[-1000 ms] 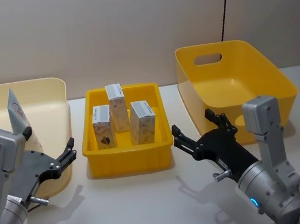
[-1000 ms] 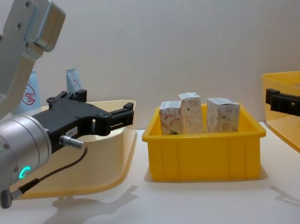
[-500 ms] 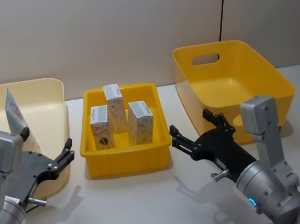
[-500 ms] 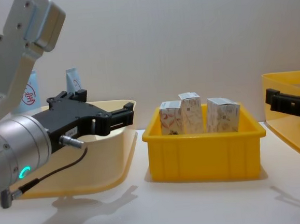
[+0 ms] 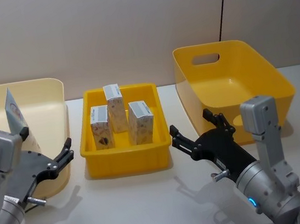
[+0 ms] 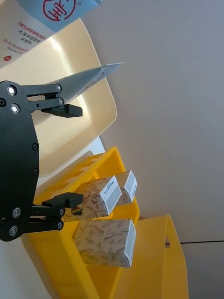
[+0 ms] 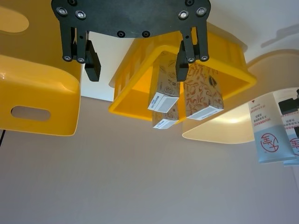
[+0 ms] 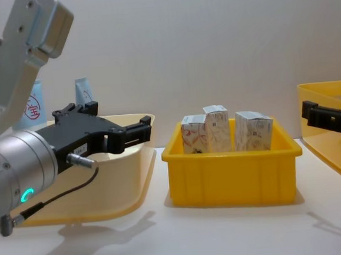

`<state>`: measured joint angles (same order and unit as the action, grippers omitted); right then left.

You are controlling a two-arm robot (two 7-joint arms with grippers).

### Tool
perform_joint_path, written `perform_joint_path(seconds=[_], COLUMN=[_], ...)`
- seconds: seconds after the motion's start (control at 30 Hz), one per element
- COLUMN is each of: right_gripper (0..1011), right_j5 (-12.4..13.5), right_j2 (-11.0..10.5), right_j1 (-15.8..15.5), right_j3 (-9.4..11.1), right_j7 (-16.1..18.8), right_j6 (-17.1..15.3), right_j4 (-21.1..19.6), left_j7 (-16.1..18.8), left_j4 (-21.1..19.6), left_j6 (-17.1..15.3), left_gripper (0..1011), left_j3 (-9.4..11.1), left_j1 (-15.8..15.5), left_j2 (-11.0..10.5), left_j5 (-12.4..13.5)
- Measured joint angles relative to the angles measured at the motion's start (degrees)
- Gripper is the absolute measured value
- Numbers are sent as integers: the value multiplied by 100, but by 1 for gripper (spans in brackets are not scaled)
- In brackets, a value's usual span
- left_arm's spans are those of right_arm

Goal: Bimanual collaborative sorting of washing and personal care products

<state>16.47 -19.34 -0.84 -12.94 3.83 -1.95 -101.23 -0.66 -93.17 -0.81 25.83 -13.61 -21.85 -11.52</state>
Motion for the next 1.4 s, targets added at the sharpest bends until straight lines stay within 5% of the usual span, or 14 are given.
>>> perform_joint_path(seconds=[0.67, 1.4], right_gripper=[1001, 1001], right_j5=[0, 0], right_j2=[0, 0], right_j1=[0, 0], right_j3=[0, 0], right_j7=[0, 0], right_j6=[0, 0], right_j4=[0, 0], left_j7=[-102, -471], left_j4=[-163, 85], left_j6=[-181, -653], left_gripper=[1003, 1003], left_j3=[-436, -955], left_j1=[62, -135], left_j2=[-53, 359], left_j5=[-358, -1363])
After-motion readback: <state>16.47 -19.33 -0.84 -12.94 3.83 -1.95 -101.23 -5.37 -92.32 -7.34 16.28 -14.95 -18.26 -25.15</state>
